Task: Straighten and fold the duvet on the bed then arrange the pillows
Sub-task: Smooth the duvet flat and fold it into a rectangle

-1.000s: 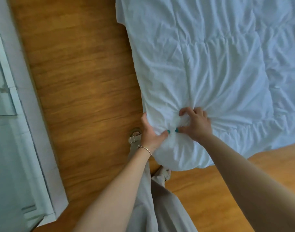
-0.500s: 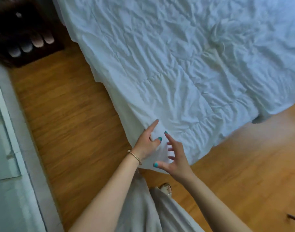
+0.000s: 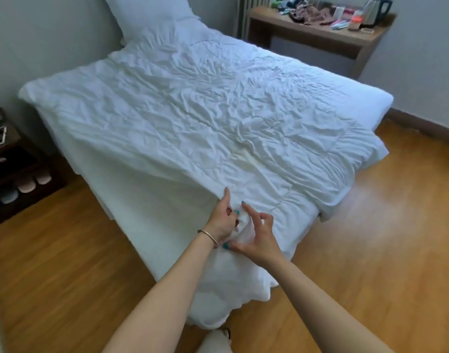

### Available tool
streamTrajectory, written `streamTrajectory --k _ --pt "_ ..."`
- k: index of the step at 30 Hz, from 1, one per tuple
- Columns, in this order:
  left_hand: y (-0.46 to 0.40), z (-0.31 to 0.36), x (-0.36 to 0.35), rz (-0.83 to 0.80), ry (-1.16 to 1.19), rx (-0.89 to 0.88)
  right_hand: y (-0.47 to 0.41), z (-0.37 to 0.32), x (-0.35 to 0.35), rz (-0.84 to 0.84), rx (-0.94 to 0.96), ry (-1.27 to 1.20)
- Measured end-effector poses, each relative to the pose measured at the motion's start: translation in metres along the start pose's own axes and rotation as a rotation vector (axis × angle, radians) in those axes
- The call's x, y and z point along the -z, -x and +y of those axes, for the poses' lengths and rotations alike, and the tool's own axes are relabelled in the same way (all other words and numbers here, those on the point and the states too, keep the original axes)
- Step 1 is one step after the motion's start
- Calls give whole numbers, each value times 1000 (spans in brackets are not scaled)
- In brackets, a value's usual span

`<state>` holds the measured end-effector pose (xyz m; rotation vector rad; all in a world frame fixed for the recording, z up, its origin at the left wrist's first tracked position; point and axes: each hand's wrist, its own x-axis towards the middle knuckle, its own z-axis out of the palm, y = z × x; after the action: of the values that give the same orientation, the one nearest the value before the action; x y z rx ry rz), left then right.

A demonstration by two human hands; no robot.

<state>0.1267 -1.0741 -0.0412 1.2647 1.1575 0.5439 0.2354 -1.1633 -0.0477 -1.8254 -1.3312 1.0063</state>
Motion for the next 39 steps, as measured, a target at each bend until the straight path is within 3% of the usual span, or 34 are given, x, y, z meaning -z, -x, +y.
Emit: streamTrajectory --k 2,6,9,16,18,20,22,24,26,28,32,37,39 --pt "-16 18 -7 -71 55 18 -16 -4 19 -20 -51 -35" --pt "-51 44 -13 -185 380 158 -43 -13 49 14 -124 -135" --pt "-80 45 -17 -243 396 244 -58 -12 59 51 -196 -192" --pt "-124 40 -33 -287 438 281 -91 21 70 -11 -362 269" --pt "-136 32 -34 -291 164 210 -102 36 86 -31 -327 349" --pt "-152 26 -32 -255 -452 49 -117 56 107 -48 -282 404" --pt "-169 23 -31 -122 -1056 -162 -133 73 129 -84 -172 466" --pt "-187 29 -37 37 -1304 -217 -150 86 147 -166 -8 594" --pt "-212 33 -48 68 -1362 -190 -166 103 159 -255 80 660" --pt "-235 33 -61 -10 -1437 -138 -180 125 167 -322 92 670" --pt "-274 29 -67 -140 -1535 -77 -209 148 189 -451 -23 705" --pt "-294 23 -62 -175 -1442 -38 -223 147 197 -371 -85 328" --pt "-299 29 -53 -250 -1430 14 -231 144 199 -401 -59 328"
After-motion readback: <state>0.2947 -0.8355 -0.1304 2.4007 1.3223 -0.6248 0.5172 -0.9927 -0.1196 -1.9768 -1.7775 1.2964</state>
